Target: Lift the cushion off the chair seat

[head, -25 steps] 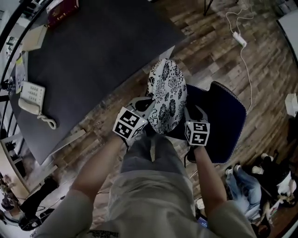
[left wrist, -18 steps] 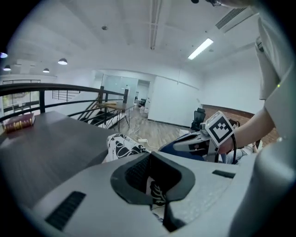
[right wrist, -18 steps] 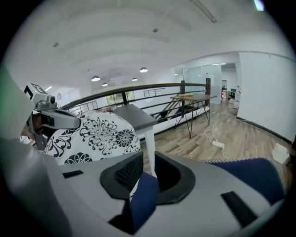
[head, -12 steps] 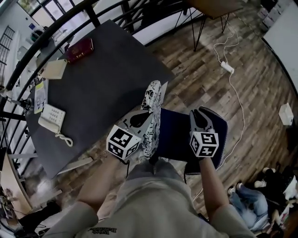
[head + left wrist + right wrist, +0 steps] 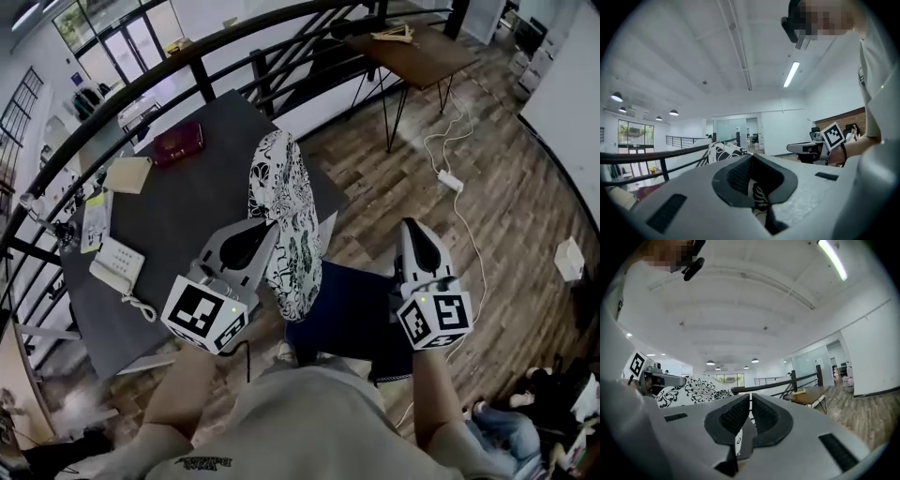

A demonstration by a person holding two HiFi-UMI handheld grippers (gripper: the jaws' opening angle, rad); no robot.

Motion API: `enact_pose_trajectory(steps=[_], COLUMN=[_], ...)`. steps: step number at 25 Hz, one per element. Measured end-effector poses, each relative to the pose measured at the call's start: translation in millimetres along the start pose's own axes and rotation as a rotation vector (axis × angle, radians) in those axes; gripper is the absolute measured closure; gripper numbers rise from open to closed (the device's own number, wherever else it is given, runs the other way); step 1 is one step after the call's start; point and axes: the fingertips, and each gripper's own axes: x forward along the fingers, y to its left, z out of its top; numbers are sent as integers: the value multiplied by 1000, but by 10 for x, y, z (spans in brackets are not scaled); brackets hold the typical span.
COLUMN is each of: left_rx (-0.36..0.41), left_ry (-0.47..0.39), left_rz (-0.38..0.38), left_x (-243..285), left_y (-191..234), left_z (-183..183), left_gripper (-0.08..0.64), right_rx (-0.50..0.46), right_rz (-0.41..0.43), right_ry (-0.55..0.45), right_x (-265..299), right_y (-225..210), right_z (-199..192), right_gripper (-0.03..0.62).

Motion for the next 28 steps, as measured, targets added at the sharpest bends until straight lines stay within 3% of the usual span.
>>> enact_pose_trajectory(steps=[5, 9, 12, 14, 22, 28], left_rx=[59, 26, 71, 94, -25, -49], left_ry=[-111, -206, -248, -255, -200, -166], left_rz=[25, 29, 44, 58, 53, 30], left_x=[-301, -555, -686, -754, -751, -700], left_y=[46, 103, 111, 86, -271, -309], left_z=[699, 1042, 1168, 1177, 786, 654], left_gripper=[555, 555, 555, 555, 555, 555], right_rx=[-65, -72, -66, -64, -14, -24], right_rz=[67, 127, 171, 187, 238, 228], right_ry=[-141, -202, -214, -207, -92, -81], right_x=[-66, -167, -190, -206, -402, -393], right_y=[290, 570, 760, 845, 815, 821], right_z=[634, 874, 917, 852, 371, 378], right_gripper=[580, 581, 581, 581, 581, 589])
